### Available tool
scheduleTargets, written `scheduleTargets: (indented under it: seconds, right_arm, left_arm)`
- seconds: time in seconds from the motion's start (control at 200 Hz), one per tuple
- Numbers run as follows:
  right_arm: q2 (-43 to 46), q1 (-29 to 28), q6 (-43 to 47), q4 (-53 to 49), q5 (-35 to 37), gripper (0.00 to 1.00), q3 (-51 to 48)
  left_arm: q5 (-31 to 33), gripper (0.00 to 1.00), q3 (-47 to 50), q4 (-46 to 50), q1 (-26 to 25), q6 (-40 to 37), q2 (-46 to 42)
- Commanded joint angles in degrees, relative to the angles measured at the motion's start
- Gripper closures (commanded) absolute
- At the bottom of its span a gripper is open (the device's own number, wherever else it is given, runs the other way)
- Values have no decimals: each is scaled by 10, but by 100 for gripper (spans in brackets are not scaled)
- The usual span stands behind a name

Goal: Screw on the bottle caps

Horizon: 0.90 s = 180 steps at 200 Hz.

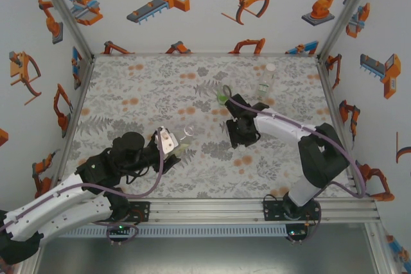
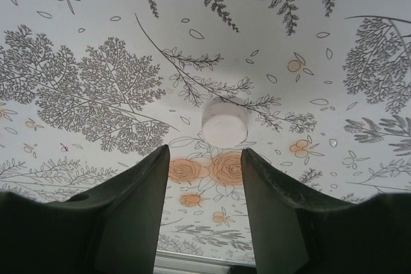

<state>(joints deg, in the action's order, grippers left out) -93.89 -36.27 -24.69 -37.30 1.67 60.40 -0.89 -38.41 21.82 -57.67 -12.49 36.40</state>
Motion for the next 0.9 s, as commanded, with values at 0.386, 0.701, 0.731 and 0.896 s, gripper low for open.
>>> scheduleTargets:
  seconds: [0.386,0.701,0.731,0.896]
  right_arm:
    - [-5,15,-6,34,7,52,-30]
    - [-5,24,7,36,23,52,-25]
    - [0,26,8,35,23,52,-26]
    - [25,32,12,33,23,52,-28]
  left_arm:
    - [-5,100,-8,-13,3,4,-2]
    - [-8,100,-13,-11,3,4,4]
    - [-8,100,-14,-10,3,4,4]
    - [-6,100,-15,-11,3,3,3]
